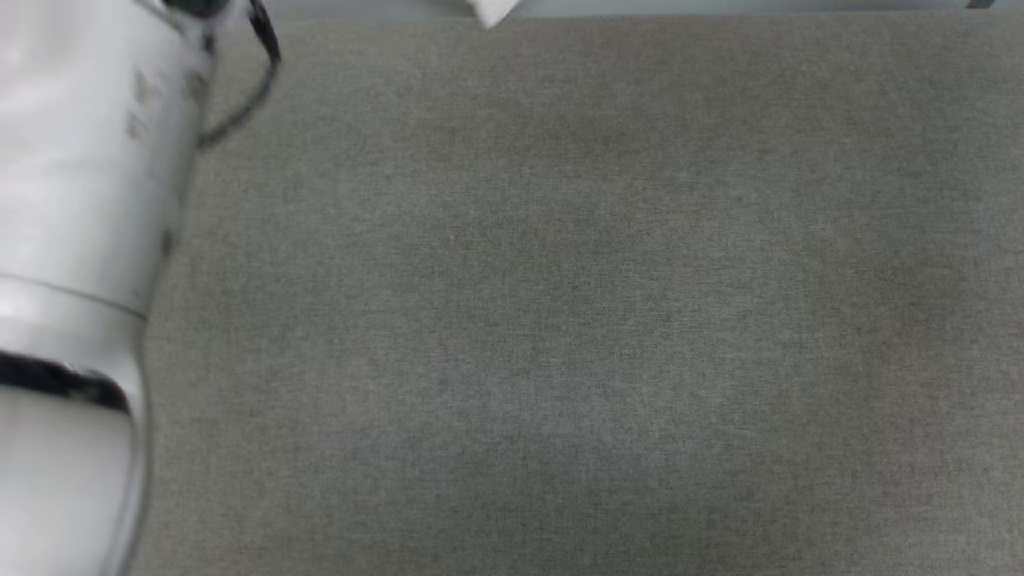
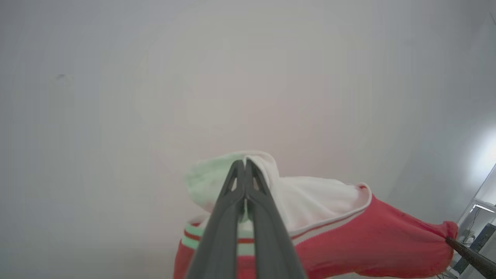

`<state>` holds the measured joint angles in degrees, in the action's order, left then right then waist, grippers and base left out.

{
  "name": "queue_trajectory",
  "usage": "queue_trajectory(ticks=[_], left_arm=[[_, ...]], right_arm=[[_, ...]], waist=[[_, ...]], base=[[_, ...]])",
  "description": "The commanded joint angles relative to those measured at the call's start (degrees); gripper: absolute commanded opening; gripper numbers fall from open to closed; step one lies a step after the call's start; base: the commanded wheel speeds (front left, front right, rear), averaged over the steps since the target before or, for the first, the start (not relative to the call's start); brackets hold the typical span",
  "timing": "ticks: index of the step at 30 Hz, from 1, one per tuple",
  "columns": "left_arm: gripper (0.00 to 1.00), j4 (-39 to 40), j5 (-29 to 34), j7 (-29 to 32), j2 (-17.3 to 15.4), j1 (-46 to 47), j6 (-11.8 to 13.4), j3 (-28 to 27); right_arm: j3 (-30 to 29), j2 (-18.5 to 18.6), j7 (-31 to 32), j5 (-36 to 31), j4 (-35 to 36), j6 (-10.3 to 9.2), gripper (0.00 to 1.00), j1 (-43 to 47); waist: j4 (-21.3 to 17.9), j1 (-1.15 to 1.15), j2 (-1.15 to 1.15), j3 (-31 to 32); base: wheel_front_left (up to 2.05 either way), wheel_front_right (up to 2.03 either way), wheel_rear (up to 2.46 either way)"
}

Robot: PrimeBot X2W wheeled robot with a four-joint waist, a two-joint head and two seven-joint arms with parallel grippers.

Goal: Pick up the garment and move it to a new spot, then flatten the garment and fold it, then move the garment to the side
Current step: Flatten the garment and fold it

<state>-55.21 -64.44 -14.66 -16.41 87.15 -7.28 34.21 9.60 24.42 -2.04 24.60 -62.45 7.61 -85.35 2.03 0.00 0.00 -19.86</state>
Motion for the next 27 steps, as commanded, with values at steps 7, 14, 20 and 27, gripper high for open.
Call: queue_trajectory(ticks=[7,14,20,27], left_arm=[[0.00,8.7,-4.6,-0.2,-1.1,-16.5,-0.2,4.7],[0.00,23.0,-5.0,-0.6,-3.3,-39.0,-0.2,1.5],[0.00,34.9,-2.3,-0.6,-4.0,-54.6,-0.2,-4.8],[0.00,45.9,4.2,-0.6,-6.4,-69.3,-0.2,-7.8]], right_arm=[[3.1,-1.5,0.6,5.2,-0.4,-0.16,0.00,11.6],[9.4,1.2,2.5,14.1,8.5,-0.16,0.00,30.4],[12.1,6.0,3.9,22.4,21.5,-0.16,0.00,45.3],[10.5,12.0,6.5,27.4,37.0,-0.16,0.00,60.5]], waist=[[-0.4,0.00,0.00,-0.1],[0.2,0.00,0.00,2.1],[0.3,0.00,0.00,4.1],[-0.5,0.00,0.00,5.5]], base=[[0.00,0.00,0.00],[0.00,0.00,0.00],[0.00,0.00,0.00],[0.00,0.00,0.00]])
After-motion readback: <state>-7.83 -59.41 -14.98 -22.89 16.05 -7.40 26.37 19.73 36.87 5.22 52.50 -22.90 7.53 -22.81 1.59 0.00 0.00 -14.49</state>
